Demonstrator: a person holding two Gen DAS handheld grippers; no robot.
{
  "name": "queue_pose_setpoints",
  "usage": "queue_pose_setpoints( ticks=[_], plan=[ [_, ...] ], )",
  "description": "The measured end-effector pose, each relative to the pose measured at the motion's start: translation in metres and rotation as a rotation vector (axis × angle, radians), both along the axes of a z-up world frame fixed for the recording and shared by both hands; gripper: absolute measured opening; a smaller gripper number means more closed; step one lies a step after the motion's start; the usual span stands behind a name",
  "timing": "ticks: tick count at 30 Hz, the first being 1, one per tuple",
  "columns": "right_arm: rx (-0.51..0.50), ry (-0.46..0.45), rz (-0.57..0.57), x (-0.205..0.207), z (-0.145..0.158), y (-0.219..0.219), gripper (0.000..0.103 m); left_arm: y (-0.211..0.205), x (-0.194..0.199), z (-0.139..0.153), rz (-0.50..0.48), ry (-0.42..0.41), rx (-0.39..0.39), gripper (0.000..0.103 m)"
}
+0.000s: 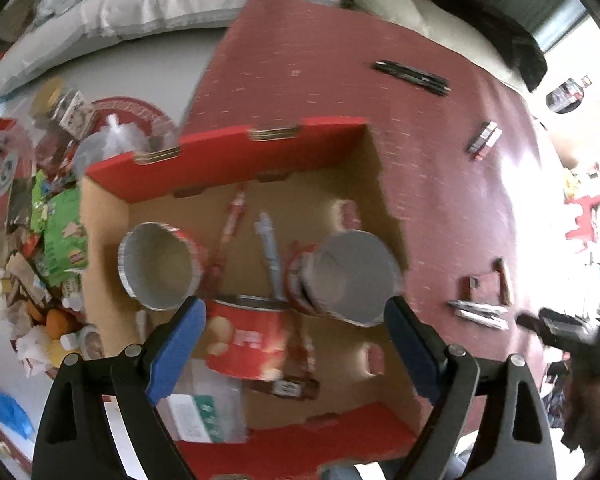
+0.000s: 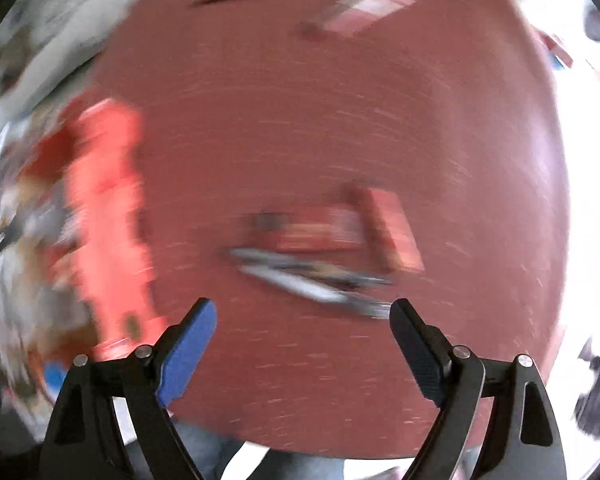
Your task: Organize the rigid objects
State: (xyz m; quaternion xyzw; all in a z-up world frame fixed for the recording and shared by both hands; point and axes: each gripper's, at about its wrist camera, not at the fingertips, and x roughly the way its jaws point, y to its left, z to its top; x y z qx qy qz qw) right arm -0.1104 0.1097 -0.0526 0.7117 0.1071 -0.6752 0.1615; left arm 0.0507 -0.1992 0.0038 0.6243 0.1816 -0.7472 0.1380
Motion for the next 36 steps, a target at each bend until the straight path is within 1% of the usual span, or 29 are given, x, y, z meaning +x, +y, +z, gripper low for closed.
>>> queue_pose_setpoints(
  ticks=[3, 5, 8, 13, 16, 17, 18, 19, 21, 22, 23, 24, 26, 27, 29, 32, 34, 35, 36],
  plan=[
    [0.010, 0.017, -0.085, -0.020, -0.014, 0.024, 0.089, 0.023, -0.011, 0.006, -0.065, -0.002, -0.005, 0.093],
    [-0.005, 0.021, -0.091, -0.031, -0.023, 0.027, 0.089, 0.041, -0.019, 0.010, -0.112, -0.007, -0.031, 0.093],
    [0.027, 0.049, 0.003, -0.039, -0.034, 0.014, 0.089, 0.060, -0.030, 0.012, -0.148, -0.018, -0.040, 0.093],
    [0.066, 0.066, 0.160, -0.038, -0.054, -0.009, 0.089, 0.085, -0.043, 0.014, -0.189, -0.034, -0.058, 0.093],
    [0.041, 0.091, 0.214, -0.039, -0.052, -0.020, 0.087, 0.094, -0.047, 0.014, -0.191, -0.044, -0.048, 0.093],
    [0.028, 0.091, 0.232, -0.039, -0.051, -0.022, 0.083, 0.098, -0.049, 0.012, -0.191, -0.050, -0.039, 0.093],
    [0.014, 0.084, 0.238, -0.038, -0.050, -0.023, 0.075, 0.102, -0.051, 0.011, -0.193, -0.055, -0.033, 0.093],
    [-0.010, 0.068, 0.239, -0.038, -0.049, -0.023, 0.070, 0.106, -0.054, 0.009, -0.198, -0.060, -0.031, 0.093],
    [-0.035, 0.046, 0.225, -0.038, -0.047, -0.020, 0.050, 0.116, -0.058, 0.006, -0.219, -0.069, -0.040, 0.093],
    [-0.017, 0.033, 0.221, -0.038, -0.050, -0.018, 0.041, 0.126, -0.062, 0.004, -0.256, -0.073, -0.058, 0.093],
    [-0.012, 0.052, 0.226, -0.037, -0.048, -0.015, 0.030, 0.135, -0.066, 0.002, -0.297, -0.073, -0.083, 0.093],
    [-0.018, 0.043, 0.224, -0.038, -0.047, -0.012, 0.030, 0.141, -0.068, 0.001, -0.330, -0.069, -0.103, 0.093],
    [-0.070, 0.039, 0.197, -0.043, -0.041, -0.006, 0.030, 0.163, -0.075, -0.004, -0.448, -0.066, -0.163, 0.093],
    [-0.077, 0.041, 0.199, -0.045, -0.039, -0.006, 0.030, 0.169, -0.076, -0.006, -0.477, -0.066, -0.173, 0.093],
    [-0.058, 0.076, 0.249, -0.045, -0.033, -0.014, 0.030, 0.186, -0.083, -0.012, -0.558, -0.065, -0.190, 0.093],
    [-0.001, 0.118, 0.341, -0.041, -0.026, -0.030, 0.031, 0.203, -0.090, -0.019, -0.643, -0.060, -0.206, 0.093],
    [0.026, 0.138, 0.407, -0.035, -0.022, -0.036, 0.031, 0.213, -0.095, -0.026, -0.701, -0.072, -0.238, 0.093],
    [0.036, 0.142, 0.446, -0.032, -0.018, -0.038, 0.020, 0.219, -0.097, -0.029, -0.729, -0.077, -0.258, 0.093],
    [0.046, 0.138, 0.459, -0.031, -0.017, -0.039, 0.020, 0.227, -0.098, -0.034, -0.774, -0.080, -0.278, 0.093]
  ],
)
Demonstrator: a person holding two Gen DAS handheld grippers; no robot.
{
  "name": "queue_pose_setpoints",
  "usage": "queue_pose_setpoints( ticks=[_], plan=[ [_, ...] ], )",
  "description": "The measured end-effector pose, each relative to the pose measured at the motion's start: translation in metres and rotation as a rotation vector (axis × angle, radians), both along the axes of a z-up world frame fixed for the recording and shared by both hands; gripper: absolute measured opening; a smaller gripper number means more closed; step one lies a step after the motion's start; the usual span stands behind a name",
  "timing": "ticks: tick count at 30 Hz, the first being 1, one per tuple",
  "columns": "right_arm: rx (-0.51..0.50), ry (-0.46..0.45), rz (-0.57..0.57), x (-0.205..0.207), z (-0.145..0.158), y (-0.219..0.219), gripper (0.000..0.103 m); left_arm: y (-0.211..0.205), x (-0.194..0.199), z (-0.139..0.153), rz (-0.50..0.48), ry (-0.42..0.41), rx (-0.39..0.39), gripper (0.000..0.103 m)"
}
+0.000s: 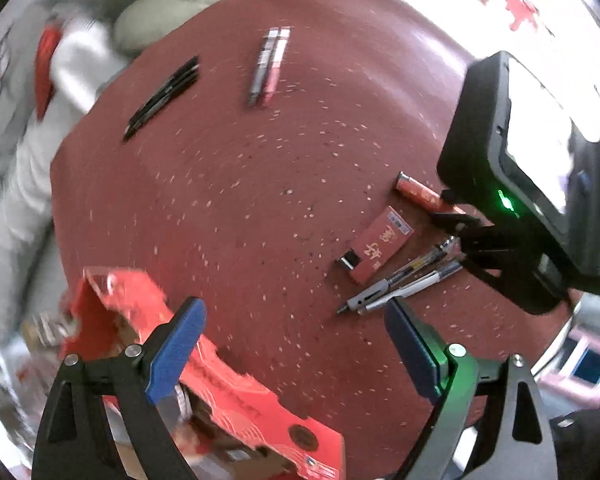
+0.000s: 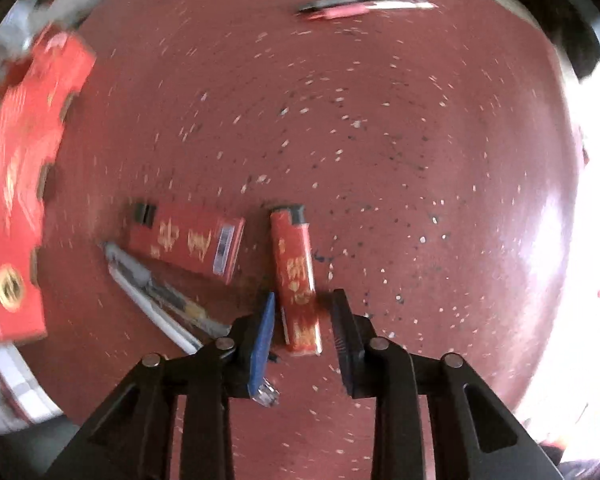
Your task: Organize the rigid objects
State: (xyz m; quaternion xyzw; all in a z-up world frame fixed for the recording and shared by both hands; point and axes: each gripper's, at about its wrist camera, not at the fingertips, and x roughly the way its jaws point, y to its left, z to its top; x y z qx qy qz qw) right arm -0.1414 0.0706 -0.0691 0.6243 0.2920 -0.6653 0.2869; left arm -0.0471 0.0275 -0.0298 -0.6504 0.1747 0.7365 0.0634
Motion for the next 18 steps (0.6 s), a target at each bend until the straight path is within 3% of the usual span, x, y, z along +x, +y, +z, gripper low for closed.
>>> queue_pose_setpoints(
  ticks=[2, 6, 10, 13, 18],
  plan=[
    [-0.003, -0.005, -0.016, -0.001, 0.007, 0.006, 0.020, 0.013, -0.002, -0.008, -0.075, -0.001, -0.024, 0.093],
    [-0.173, -0.136, -0.247, -0.016, 0.033, 0.050, 0.020, 0.045, -0.005, -0.025, -0.267, 0.017, -0.059, 0.093],
    [-0.220, -0.154, -0.373, -0.019, 0.053, 0.089, 0.020, 0.075, -0.014, -0.055, -0.468, 0.043, -0.095, 0.093],
    [-0.240, -0.162, -0.425, -0.003, 0.054, 0.132, 0.020, 0.082, -0.021, -0.079, -0.538, 0.013, -0.099, 0.093],
    [-0.289, -0.177, -0.488, 0.014, 0.070, 0.154, 0.020, 0.075, -0.029, -0.092, -0.550, 0.016, -0.072, 0.100]
  ],
)
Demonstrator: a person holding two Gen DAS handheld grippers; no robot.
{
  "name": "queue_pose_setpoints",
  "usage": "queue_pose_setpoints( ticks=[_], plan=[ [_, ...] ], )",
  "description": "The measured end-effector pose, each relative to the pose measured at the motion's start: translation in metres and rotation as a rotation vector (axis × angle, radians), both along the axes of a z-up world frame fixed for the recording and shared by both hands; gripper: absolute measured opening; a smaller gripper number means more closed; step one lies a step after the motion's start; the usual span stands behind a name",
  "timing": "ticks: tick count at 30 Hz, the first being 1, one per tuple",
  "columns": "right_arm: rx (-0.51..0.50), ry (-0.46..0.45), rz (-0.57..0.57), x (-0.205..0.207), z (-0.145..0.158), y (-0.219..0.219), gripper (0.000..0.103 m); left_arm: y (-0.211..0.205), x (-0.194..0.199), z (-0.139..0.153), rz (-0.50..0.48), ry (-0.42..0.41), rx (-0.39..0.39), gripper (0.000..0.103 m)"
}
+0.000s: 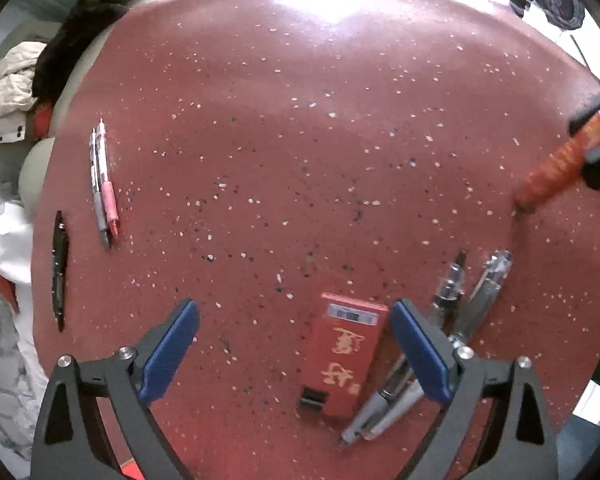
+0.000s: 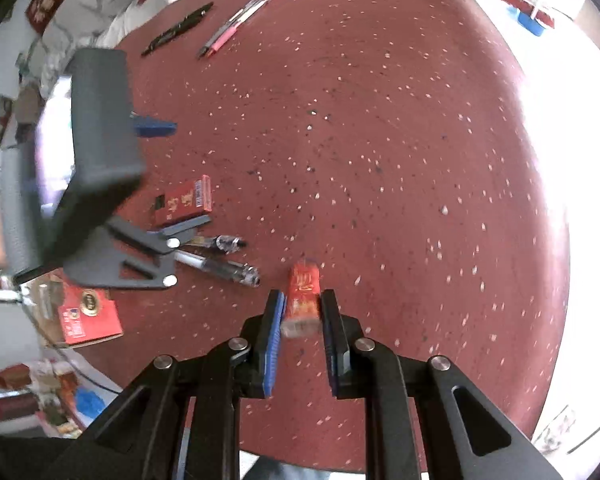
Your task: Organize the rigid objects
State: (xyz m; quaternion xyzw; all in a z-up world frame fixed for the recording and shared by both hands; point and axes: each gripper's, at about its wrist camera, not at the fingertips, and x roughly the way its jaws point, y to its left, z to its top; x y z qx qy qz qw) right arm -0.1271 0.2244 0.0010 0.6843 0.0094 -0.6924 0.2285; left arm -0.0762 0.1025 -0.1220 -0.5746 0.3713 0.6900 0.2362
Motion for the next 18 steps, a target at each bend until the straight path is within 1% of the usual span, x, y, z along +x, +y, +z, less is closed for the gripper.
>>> queue_pose_setpoints(
  ticks=[1, 2, 3, 4, 5, 6, 7, 8, 9, 10, 11, 12, 14, 16, 17, 18],
  plan=[
    [-0.010, -0.004, -0.010, 0.002, 0.004, 0.000, 0.020, -0.004, -0.003, -0.001, 0.018, -0.007, 0.018, 0.102],
    [-0.019, -0.006, -0.018, 0.015, 0.000, 0.010, 0.020, -0.009, -0.007, -0.002, 0.058, -0.026, 0.037, 0.102],
    [-0.029, -0.009, -0.026, 0.033, -0.006, 0.023, 0.020, -0.012, -0.009, -0.003, 0.080, -0.041, 0.048, 0.103],
    [-0.040, -0.013, -0.035, 0.043, -0.013, 0.038, 0.020, -0.016, -0.012, -0.004, 0.111, -0.061, 0.060, 0.102],
    [-0.049, -0.016, -0.045, 0.043, -0.010, 0.039, 0.020, -0.020, -0.014, -0.005, 0.143, -0.079, 0.075, 0.101],
    [-0.053, -0.019, -0.049, 0.044, -0.015, 0.049, 0.020, -0.022, -0.014, -0.004, 0.160, -0.093, 0.092, 0.093],
    [-0.051, -0.022, -0.051, 0.045, -0.014, 0.050, 0.020, -0.025, -0.013, -0.002, 0.170, -0.118, 0.123, 0.077],
    [-0.043, -0.022, -0.052, 0.045, -0.015, 0.051, 0.020, -0.028, -0.010, 0.000, 0.173, -0.158, 0.172, 0.068],
    [-0.036, -0.027, -0.052, 0.047, -0.028, 0.040, 0.020, -0.028, -0.007, 0.002, 0.169, -0.151, 0.176, 0.058],
    [-0.029, -0.036, -0.053, 0.045, -0.039, 0.034, 0.020, -0.026, -0.002, 0.004, 0.158, -0.142, 0.177, 0.052],
    [-0.025, -0.046, -0.056, 0.037, -0.064, 0.015, 0.020, -0.024, 0.001, 0.005, 0.157, -0.123, 0.170, 0.052],
    [-0.022, -0.059, -0.062, 0.034, -0.083, 0.006, 0.020, -0.024, 0.003, 0.005, 0.156, -0.108, 0.164, 0.053],
    [-0.003, -0.073, -0.065, 0.035, -0.096, 0.001, 0.020, -0.024, 0.010, 0.006, 0.154, -0.054, 0.156, 0.057],
    [0.017, -0.072, -0.062, 0.038, -0.104, -0.004, 0.020, -0.028, 0.012, 0.005, 0.172, -0.010, 0.155, 0.069],
    [0.035, -0.074, -0.057, 0.040, -0.109, -0.007, 0.020, -0.031, 0.011, 0.004, 0.186, -0.001, 0.155, 0.073],
    [0.053, -0.073, -0.055, 0.041, -0.112, -0.009, 0.020, -0.034, 0.010, 0.003, 0.205, 0.014, 0.153, 0.080]
  ],
)
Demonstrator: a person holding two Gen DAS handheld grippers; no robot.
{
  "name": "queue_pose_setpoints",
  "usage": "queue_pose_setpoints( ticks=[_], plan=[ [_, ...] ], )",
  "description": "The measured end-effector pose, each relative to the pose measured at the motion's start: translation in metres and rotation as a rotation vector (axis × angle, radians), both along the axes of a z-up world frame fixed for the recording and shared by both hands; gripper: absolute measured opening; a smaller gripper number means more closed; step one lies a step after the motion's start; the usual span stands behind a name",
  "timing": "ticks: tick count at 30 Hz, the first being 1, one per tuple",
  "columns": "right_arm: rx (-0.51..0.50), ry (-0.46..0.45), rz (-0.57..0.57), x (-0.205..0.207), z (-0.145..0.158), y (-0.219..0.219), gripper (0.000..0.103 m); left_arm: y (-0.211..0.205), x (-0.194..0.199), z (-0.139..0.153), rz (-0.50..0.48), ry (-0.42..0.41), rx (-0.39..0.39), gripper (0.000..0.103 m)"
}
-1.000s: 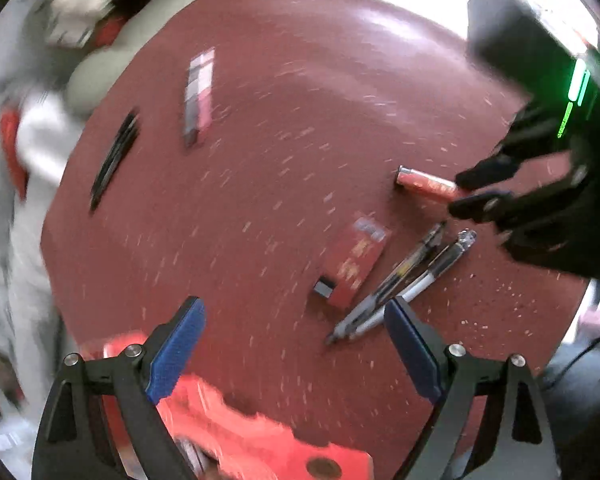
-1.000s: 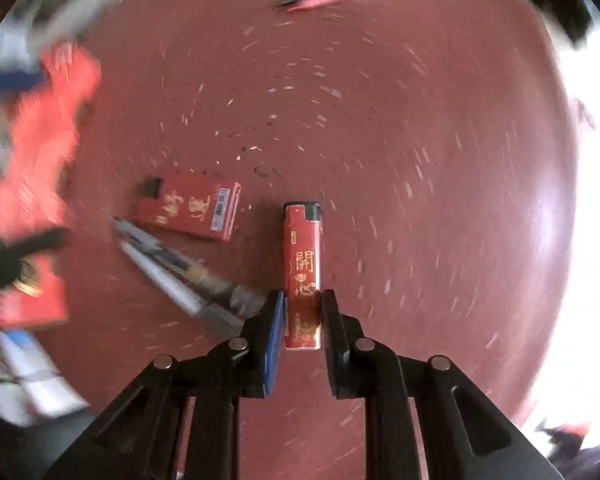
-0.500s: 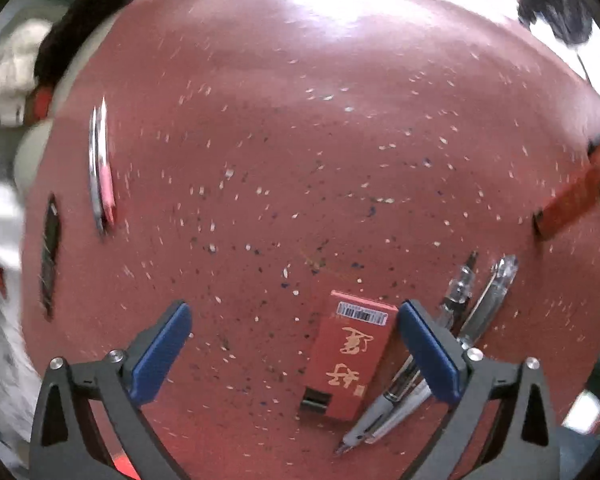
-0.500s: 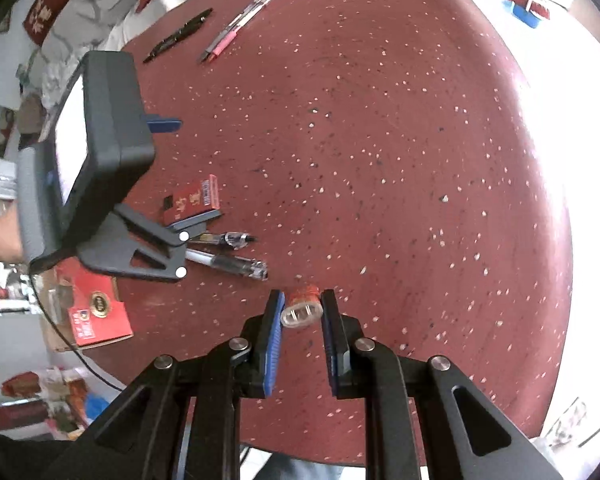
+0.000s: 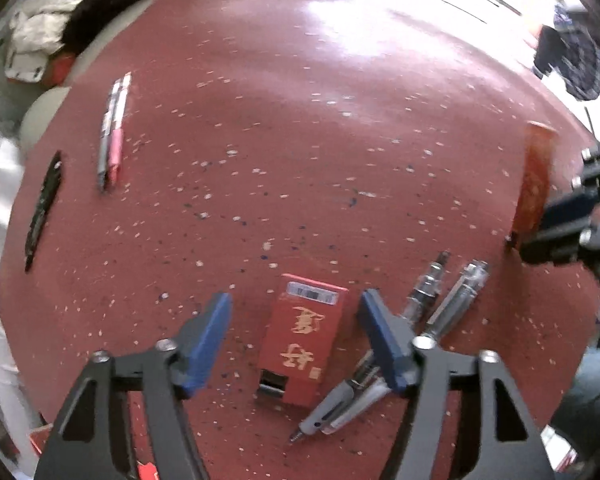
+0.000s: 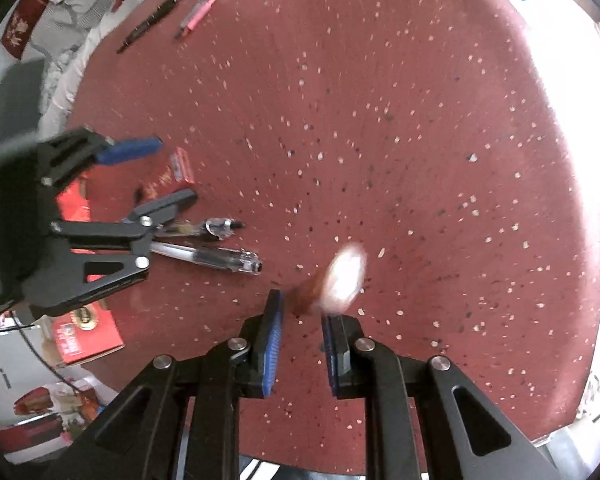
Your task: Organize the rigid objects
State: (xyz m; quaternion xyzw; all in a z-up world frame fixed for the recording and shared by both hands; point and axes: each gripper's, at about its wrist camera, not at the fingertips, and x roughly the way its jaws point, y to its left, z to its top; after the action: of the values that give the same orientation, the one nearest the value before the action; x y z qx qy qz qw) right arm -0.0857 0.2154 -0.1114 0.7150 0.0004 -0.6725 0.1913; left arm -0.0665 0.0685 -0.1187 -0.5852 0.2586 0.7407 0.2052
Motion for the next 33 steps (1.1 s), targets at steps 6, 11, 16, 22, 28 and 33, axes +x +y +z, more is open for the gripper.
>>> queue_pose_setpoints(
  ticks=[6, 11, 16, 22, 28, 33],
  plan=[
    [0.090, 0.063, -0.006, 0.007, -0.002, -0.015, 0.029, -0.012, -0.005, -0.002, 0.058, -0.015, 0.049, 0.079],
    [-0.015, 0.002, -0.064, 0.006, 0.000, 0.002, 0.001, -0.007, 0.000, 0.000, 0.047, -0.087, 0.096, 0.041],
    [-0.115, -0.028, -0.186, 0.006, 0.007, 0.043, 0.001, -0.019, -0.011, 0.000, 0.160, -0.094, 0.128, 0.041],
    [-0.088, -0.024, -0.144, 0.002, 0.006, 0.046, 0.001, -0.025, -0.016, 0.000, 0.183, -0.079, 0.108, 0.041],
    [-0.036, 0.020, -0.196, -0.010, 0.012, 0.035, 0.078, -0.021, -0.017, 0.000, 0.181, -0.052, 0.102, 0.042],
    [-0.010, -0.022, -0.503, -0.022, 0.003, 0.038, 0.078, -0.016, -0.019, 0.000, 0.184, -0.040, 0.095, 0.041]
  ],
)
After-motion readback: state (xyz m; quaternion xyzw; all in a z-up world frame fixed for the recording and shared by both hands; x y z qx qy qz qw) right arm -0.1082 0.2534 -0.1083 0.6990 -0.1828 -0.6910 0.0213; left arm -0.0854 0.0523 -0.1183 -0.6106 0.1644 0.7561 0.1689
